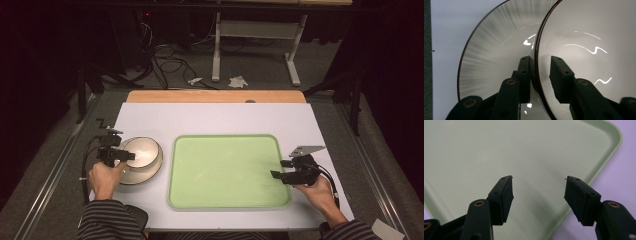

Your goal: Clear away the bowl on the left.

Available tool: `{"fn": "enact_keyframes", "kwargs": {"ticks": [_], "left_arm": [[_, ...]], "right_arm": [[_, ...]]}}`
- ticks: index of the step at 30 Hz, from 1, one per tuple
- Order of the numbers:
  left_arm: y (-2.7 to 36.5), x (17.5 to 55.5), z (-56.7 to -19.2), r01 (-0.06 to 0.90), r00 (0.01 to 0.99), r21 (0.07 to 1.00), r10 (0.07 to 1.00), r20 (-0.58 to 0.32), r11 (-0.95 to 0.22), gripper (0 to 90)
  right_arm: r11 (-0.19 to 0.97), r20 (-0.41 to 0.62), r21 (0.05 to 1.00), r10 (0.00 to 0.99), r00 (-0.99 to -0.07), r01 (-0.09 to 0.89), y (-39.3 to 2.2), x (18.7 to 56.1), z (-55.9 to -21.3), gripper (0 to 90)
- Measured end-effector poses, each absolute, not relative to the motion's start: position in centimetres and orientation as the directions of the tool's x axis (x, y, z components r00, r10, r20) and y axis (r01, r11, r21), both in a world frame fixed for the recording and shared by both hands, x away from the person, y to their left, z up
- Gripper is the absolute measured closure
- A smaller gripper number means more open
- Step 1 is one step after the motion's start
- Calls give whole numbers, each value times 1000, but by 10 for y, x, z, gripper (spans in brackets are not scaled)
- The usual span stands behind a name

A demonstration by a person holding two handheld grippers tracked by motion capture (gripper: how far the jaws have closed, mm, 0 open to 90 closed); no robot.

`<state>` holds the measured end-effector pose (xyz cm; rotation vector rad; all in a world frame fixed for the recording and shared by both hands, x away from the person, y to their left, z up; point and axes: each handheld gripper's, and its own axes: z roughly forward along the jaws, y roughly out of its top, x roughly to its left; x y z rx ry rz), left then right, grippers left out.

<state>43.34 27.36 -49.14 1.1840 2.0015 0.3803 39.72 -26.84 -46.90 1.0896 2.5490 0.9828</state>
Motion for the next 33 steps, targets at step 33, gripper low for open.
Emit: {"fn": "enact_keyframes", "kwargs": {"ticks": [33], "left_arm": [[276,432,-470,555,-249,592,795,-553,585,824]], "right_arm": [[508,71,645,705,-706,572,-268,397,-469,412]]}}
